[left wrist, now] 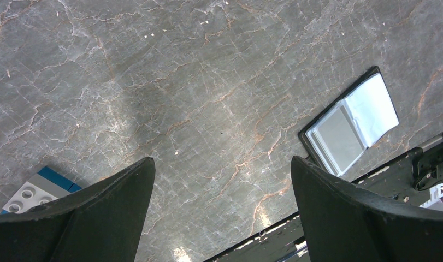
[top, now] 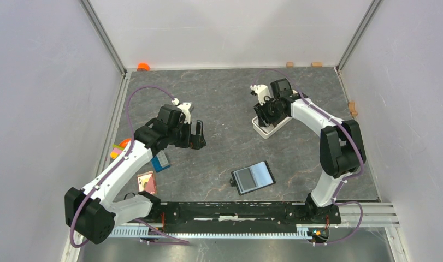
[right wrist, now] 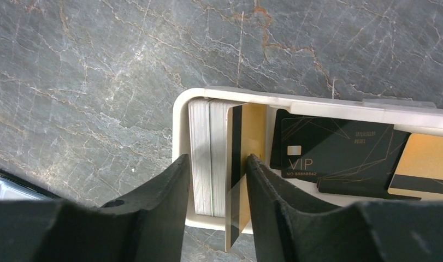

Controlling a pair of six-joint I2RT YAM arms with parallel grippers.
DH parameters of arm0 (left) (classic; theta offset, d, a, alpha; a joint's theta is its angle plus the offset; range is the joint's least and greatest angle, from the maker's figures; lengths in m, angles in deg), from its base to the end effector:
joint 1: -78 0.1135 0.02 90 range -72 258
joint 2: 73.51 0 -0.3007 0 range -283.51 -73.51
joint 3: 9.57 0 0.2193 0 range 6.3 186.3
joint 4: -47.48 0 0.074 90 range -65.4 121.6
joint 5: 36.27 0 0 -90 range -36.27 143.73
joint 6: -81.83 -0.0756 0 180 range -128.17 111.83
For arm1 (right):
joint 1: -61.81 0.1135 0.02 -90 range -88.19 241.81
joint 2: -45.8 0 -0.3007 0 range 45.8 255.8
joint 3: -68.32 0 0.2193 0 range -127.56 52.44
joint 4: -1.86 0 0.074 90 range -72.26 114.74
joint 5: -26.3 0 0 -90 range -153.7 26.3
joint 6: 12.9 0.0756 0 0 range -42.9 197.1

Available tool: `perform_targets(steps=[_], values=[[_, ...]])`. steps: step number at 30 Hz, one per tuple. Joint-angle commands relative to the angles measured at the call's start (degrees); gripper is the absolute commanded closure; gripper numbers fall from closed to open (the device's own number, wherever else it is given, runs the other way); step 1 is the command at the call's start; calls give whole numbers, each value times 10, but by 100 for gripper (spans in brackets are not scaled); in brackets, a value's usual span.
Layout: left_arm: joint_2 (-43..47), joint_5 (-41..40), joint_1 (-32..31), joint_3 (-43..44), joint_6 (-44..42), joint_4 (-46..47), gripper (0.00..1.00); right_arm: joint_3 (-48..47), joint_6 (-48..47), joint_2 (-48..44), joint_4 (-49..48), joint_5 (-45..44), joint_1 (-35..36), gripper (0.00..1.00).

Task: Put the credit cards into the card holder
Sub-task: Pick up the credit card from the storage box.

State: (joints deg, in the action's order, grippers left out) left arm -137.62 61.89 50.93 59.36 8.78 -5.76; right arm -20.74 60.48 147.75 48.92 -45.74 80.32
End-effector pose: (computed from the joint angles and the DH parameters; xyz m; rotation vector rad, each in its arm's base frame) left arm 0.1786 -0.1033 0.2911 0.2846 2.4557 -0.5151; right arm 0.3426 0.1393 0.2325 -0.8873 2.4386 0.4211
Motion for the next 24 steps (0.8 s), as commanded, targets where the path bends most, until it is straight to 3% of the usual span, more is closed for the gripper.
perform_targets(steps=[1,9,14,24], values=[[7,17,3,-1,-24,16,0,-22,11,-2,9,16,-6,55],[5,18,3,-1,-24,16,0,-24,20,-4,6,1,-14,79],[6,15,2,-1,-24,16,0,-20,38,-32,-21,-62,-14,100],[35,26,0,-14,-1,31,1,11,86,-153,-88,-193,-14,100]])
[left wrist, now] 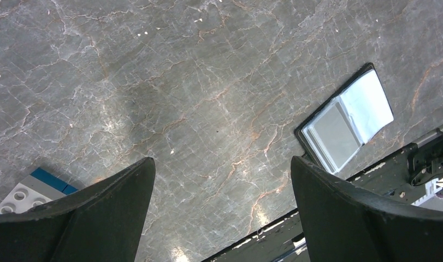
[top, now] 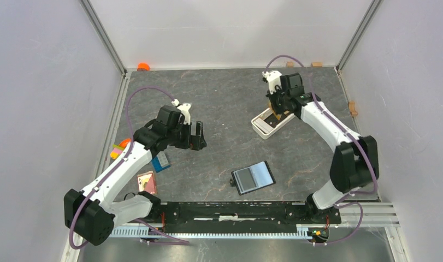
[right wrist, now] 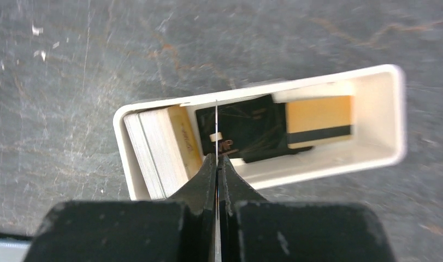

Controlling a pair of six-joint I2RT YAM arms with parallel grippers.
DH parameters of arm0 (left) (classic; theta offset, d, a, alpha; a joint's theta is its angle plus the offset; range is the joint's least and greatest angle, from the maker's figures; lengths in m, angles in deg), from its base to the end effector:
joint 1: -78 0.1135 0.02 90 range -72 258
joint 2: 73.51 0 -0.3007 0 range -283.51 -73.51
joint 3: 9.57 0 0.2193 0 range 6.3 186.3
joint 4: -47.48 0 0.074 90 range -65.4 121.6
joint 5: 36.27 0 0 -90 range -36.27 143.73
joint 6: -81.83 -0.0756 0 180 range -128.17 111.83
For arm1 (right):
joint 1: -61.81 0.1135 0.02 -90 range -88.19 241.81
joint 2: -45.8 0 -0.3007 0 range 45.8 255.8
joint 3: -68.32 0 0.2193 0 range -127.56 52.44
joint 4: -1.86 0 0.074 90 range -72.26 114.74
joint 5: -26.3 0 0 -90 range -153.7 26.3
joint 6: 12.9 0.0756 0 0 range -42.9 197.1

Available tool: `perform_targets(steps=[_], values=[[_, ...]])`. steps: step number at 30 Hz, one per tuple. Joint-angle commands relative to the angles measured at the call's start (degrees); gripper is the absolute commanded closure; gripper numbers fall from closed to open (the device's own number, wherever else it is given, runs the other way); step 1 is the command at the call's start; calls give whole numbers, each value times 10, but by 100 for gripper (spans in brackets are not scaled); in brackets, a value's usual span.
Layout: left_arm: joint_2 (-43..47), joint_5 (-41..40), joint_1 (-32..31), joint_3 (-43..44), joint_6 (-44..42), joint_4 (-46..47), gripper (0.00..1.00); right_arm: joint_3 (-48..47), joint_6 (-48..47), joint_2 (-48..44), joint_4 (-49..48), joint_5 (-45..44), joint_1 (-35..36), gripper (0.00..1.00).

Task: Put the credit cards into the card holder
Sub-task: Pick up the credit card from the storage box.

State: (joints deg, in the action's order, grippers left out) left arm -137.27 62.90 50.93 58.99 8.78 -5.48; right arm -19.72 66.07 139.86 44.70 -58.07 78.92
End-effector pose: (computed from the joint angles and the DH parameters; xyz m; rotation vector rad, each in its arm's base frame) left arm 0.1768 -0.1039 0.2908 0.2932 2.4528 -0.5373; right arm 0.3396 0.1123 0.2781 -0.6328 2.3409 0.1673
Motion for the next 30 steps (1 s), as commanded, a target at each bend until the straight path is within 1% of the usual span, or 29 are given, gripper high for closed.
perform_targets(steps=[1,4,7,10,12,14,18,19,21,24,26,30], values=[[40,25,-2,-18,11,39,1,0,34,-91,-44,-71,-1,100],[65,53,-9,-48,58,84,2,6,60,-136,-36,-44,1,100],[92,72,-15,-75,104,133,2,43,103,-187,-42,17,2,100],[114,105,-21,-128,162,206,3,129,166,-253,-66,93,3,100],[115,115,-37,-160,203,245,4,195,209,-292,-92,150,4,100],[105,93,-71,-184,232,267,5,257,265,-328,-118,191,5,100],[67,40,-157,-211,279,297,5,409,400,-380,-231,262,14,100],[57,36,-169,-219,296,313,5,440,432,-386,-258,278,18,100],[37,25,-196,-236,323,345,6,502,471,-395,-308,282,29,100],[5,11,-232,-253,357,384,9,560,498,-391,-343,303,35,100],[-15,6,-249,-261,372,403,13,580,506,-391,-359,314,39,100],[-50,6,-262,-274,390,433,21,596,505,-380,-370,320,43,100]])
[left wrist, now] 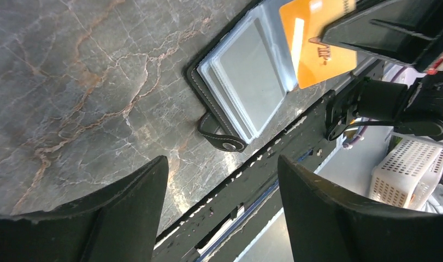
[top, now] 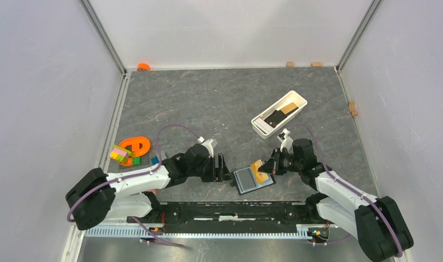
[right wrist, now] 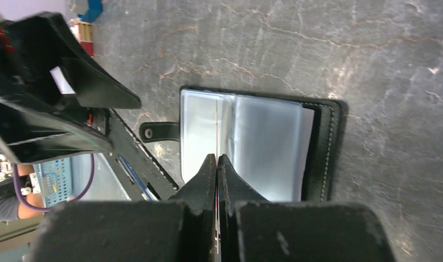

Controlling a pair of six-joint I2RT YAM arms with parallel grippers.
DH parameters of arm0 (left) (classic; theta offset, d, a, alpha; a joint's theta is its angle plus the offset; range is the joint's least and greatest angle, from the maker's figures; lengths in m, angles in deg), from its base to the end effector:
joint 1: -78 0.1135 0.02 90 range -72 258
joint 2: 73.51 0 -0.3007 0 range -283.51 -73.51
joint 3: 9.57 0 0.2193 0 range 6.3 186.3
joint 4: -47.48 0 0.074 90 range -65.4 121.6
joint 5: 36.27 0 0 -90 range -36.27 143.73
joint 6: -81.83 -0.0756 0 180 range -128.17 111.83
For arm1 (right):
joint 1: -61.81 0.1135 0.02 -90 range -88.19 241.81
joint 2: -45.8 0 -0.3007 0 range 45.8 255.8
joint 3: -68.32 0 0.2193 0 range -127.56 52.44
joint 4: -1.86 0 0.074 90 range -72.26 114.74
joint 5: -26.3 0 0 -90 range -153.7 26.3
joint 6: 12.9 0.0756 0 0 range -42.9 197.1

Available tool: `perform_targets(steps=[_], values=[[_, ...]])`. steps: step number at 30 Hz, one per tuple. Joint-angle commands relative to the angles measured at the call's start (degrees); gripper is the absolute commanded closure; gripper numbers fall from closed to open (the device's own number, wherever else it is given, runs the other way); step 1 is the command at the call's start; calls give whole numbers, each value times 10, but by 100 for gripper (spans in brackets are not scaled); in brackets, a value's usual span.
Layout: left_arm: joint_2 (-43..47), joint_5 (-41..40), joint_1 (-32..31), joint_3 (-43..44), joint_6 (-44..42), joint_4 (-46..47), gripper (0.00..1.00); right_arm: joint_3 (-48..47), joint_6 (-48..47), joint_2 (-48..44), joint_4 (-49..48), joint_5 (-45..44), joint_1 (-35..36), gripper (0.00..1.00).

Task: Put the credit cards into the card holder
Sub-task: Pick up the credit card from the storage box, then insert the credit card into the card holder.

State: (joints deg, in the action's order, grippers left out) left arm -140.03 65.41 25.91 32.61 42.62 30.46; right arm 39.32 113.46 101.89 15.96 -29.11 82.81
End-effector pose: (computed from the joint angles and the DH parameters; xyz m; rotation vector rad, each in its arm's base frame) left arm 0.1176 -0.1760 0.2011 0.1472 2.5561 -1.0669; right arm 0.1247 0.0938 0.1735 -0.0153 2.4335 1.1829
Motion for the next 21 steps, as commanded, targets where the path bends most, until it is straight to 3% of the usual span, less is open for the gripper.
perform_targets(steps=[1,6,21], values=[[-30,-18,-13,-12,55,82,23,10,33,4,-88,35,5,100],[-61,-14,-22,-7,59,93,32,27,29,17,-104,31,7,100],[-104,-7,-32,-4,63,104,44,57,26,57,-139,33,14,100]])
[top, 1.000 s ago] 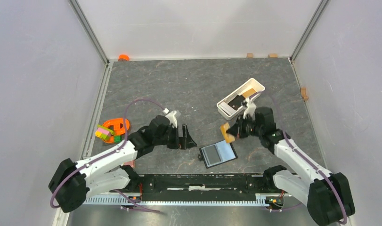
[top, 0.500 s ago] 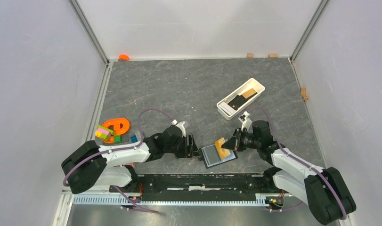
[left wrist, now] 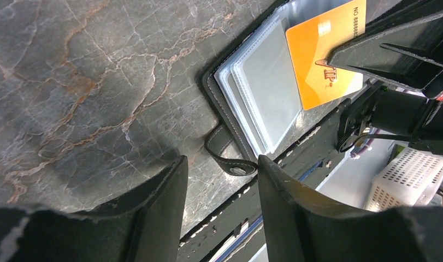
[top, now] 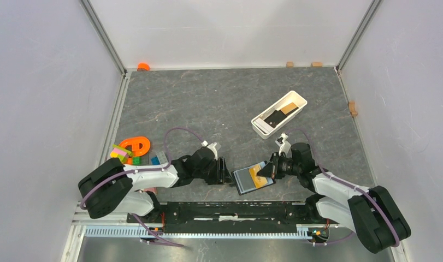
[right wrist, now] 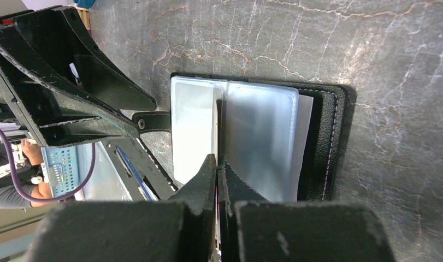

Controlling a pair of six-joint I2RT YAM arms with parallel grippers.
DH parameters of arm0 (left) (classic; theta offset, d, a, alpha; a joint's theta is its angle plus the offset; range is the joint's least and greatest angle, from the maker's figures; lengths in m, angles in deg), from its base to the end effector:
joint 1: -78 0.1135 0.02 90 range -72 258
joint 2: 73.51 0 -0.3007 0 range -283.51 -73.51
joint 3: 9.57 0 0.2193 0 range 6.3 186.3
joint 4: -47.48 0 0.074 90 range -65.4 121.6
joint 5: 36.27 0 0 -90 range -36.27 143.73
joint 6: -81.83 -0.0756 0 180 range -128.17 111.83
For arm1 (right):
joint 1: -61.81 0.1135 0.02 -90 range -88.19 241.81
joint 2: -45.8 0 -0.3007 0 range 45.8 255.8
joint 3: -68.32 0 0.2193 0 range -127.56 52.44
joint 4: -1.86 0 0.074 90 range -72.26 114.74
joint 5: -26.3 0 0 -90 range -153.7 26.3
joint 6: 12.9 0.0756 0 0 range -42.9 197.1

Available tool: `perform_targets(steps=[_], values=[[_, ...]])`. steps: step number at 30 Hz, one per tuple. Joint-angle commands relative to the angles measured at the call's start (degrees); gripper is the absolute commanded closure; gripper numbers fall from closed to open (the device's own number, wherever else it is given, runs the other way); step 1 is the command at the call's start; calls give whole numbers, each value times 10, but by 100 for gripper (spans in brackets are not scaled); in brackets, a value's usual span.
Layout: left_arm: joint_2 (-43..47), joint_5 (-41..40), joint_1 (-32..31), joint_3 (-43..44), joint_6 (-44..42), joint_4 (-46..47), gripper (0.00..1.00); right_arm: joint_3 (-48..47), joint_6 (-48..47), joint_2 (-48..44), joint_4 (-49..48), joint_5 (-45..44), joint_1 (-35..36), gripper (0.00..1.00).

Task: Put the credit cards into the card holder
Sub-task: Insert the credit card into the card holder.

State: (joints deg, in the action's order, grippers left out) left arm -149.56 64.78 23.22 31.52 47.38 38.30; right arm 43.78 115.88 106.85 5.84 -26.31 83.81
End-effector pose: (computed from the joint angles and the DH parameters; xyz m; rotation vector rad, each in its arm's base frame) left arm 0.1229 -0.1992 0.1765 0.0901 2.6362 -1.0607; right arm 0.1244 0.0998 0.1591 -0.0204 2.4402 1.2662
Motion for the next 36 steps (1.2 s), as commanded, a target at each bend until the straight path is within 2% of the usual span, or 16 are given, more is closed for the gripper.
perform_targets(steps=[1,22,29,36], values=[[-11,0,-5,7,15,26,44,16,4,10,-43,5,4,100],[-59,-1,-6,8,17,40,90,29,-2,82,-119,-10,19,100],[-66,-4,-7,11,18,40,98,20,-30,101,-111,-24,21,100],[-69,-3,-7,12,18,40,98,33,-35,113,-137,-34,30,100]])
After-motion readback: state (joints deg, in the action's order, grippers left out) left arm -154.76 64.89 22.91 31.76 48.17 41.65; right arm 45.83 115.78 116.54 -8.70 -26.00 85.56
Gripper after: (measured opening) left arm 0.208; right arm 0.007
